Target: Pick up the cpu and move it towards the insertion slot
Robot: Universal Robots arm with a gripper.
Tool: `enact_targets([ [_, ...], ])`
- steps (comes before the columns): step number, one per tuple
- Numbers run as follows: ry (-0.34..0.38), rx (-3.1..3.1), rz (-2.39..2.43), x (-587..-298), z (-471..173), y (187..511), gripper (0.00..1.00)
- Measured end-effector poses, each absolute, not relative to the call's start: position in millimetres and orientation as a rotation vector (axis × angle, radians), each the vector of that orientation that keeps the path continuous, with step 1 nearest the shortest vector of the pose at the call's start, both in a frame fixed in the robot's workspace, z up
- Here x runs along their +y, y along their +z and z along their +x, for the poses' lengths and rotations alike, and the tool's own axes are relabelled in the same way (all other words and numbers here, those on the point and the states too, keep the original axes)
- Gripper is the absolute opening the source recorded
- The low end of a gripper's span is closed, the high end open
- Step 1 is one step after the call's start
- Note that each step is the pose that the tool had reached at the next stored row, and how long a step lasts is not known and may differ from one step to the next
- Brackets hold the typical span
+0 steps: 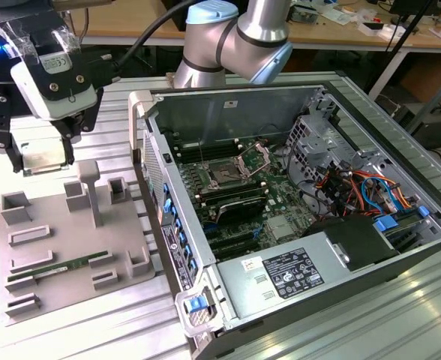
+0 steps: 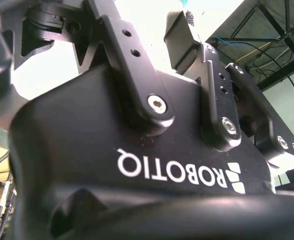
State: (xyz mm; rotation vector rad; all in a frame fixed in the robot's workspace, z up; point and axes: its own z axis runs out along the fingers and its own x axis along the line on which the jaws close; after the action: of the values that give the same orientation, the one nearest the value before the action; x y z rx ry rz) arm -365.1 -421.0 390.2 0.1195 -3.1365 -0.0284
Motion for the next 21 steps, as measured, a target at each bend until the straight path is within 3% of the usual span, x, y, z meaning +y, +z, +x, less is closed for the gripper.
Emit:
enact_targets([
  [21, -0.028, -3.136, 0.12, -421.1, -339.3, 390.2, 0.55],
])
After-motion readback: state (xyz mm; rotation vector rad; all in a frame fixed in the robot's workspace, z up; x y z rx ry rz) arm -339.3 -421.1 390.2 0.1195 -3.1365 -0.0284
